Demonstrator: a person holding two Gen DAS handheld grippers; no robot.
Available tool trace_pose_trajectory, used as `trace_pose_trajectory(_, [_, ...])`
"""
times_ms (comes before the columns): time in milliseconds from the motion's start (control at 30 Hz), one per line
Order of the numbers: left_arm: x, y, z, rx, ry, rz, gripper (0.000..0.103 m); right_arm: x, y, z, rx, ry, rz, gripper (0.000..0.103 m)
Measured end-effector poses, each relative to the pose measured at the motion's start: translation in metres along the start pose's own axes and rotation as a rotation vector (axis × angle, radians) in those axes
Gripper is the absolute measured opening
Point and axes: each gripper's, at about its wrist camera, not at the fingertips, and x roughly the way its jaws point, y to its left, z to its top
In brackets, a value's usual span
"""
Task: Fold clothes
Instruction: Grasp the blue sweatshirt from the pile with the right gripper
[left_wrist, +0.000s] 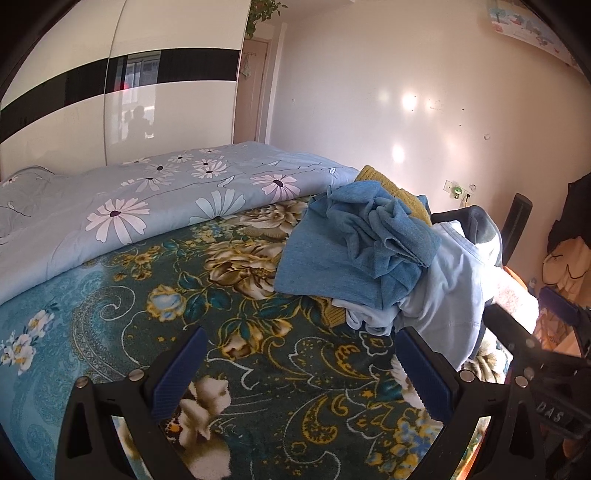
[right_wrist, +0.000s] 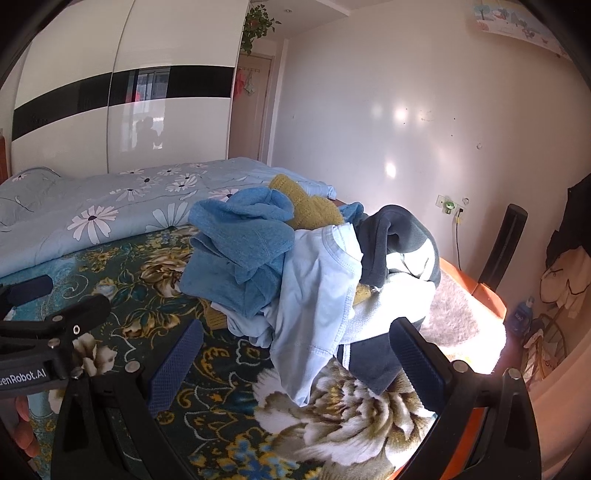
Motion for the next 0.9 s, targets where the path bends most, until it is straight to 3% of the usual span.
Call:
trace_pose_trajectory(100, [0.005,0.01,-0.005,-0.007,0.013,0.004,0.103,0.014,-0.006,0.013,0.003,-0.041,0.054,0.103])
trace_pose_trajectory(367, [0.012,0.04,-0.017,-0.04,0.054,0.003,0.103,0.084,0.029,0.047,-0.097,0.029,0.215,0.103])
trace_pose_trajectory(467, [0.009,0.053,-0.02,-0.052,0.062,0.01,0.103,0.11,0.043,0.049,-0.122,0.068,0.19,0.103])
trace_pose_trajectory(533, [0.007,0.06,-0.023,-0.059,0.067,0.014,0.103,0.122,0.042,0.054,-0.094,0.085,0.164,0.09])
trace_pose_trajectory(567, [0.005,0.064,-0.025,-0.063,0.07,0.014,0.103,0.127,0.038,0.056,-0.064,0.095,0.174,0.069])
trace_pose_trajectory(600, [0.002,0.069,-0.027,-0.071,0.073,0.014,0.103,0.129,0.033,0.06,-0.031,0.106,0.18,0.059])
trace_pose_trajectory(633, [0.0,0.073,-0.03,-0.081,0.075,0.015,0.103,0.131,0.028,0.063,-0.002,0.117,0.185,0.057])
trace_pose_trajectory(700, [-0.007,0.083,-0.035,-0.11,0.075,0.008,0.103,0.133,0.018,0.069,0.05,0.143,0.222,0.037])
trace_pose_trajectory(800, [-0.017,0.099,-0.042,-0.164,0.089,-0.021,0.103,0.127,0.007,0.078,0.138,0.185,0.334,0.022])
trace_pose_trajectory(900, [-0.033,0.113,-0.05,-0.213,0.096,-0.033,0.103,0.107,0.004,0.091,0.2,0.185,0.46,0.019])
